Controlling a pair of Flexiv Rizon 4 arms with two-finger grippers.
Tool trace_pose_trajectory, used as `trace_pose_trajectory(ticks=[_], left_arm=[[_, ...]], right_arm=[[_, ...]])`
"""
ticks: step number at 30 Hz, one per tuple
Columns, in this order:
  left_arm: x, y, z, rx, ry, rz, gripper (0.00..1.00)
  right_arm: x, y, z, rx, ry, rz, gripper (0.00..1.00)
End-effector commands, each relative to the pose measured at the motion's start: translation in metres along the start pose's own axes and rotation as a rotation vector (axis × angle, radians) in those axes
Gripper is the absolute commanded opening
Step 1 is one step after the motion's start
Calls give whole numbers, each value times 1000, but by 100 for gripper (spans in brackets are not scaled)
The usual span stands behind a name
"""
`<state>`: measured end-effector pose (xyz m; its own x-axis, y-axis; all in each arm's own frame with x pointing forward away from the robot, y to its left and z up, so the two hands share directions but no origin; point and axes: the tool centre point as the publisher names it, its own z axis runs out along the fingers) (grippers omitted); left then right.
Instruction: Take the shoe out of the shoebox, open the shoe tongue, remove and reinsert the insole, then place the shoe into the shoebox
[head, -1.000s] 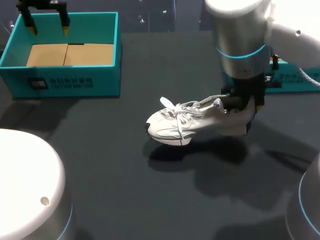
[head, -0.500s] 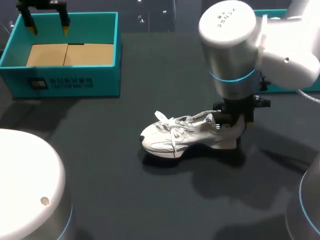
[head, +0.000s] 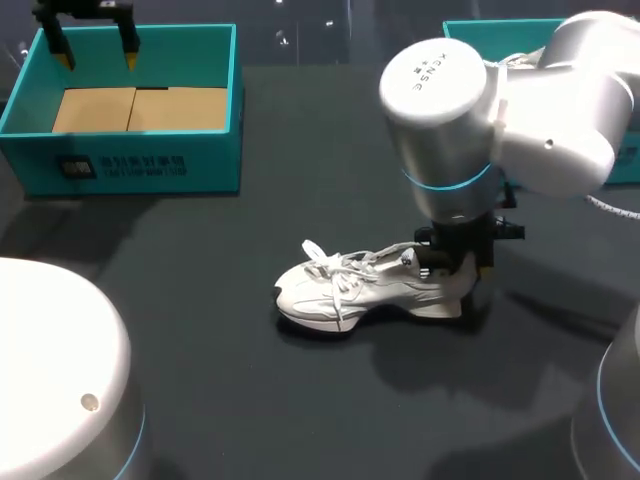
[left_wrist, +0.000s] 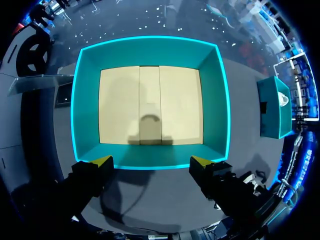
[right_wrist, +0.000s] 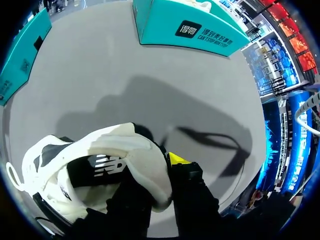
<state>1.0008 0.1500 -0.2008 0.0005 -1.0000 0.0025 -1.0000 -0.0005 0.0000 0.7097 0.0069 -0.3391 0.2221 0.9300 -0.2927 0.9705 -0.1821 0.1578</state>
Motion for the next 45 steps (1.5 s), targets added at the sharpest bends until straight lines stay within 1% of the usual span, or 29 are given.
trace_pose_trajectory(ticks=[1,15,25,27,28,29,31,35,36,37,38,39,42,44,45], left_arm=[[0,0,0,0,-1,0,100],[0,0,0,0,-1,0,100],[0,0,0,0,-1,0,100],[0,0,0,0,-1,0,100],[0,0,0,0,-1,0,100],[0,0,0,0,-1,0,100],[0,0,0,0,-1,0,100],[0,0,0,0,-1,0,100],[0,0,0,0,-1,0,100],[0,0,0,0,-1,0,100],[0,0,0,0,-1,0,100],[0,0,0,0,-1,0,100],[0,0,0,0,-1,0,100],[0,0,0,0,-1,0,100],[0,0,0,0,-1,0,100]], right_arm=[[15,2,3,10,-26,3,0],[30,-7,16,41,-73,-22,0],[34,-10,21,53,-73,-32,0],[35,-10,21,56,-72,-36,15],[35,-10,20,57,-71,-38,19],[35,-10,20,58,-69,-39,28],[34,-10,17,57,-61,-44,41],[30,-8,8,62,-28,-54,51],[28,-8,4,60,-19,-61,68],[26,-7,0,57,-10,-69,80],[25,-6,-4,64,7,-78,98],[23,-5,-8,69,13,-89,100],[16,-2,-22,86,65,-132,100],[10,0,-34,78,144,-188,100],[7,2,-40,69,162,-219,100]])
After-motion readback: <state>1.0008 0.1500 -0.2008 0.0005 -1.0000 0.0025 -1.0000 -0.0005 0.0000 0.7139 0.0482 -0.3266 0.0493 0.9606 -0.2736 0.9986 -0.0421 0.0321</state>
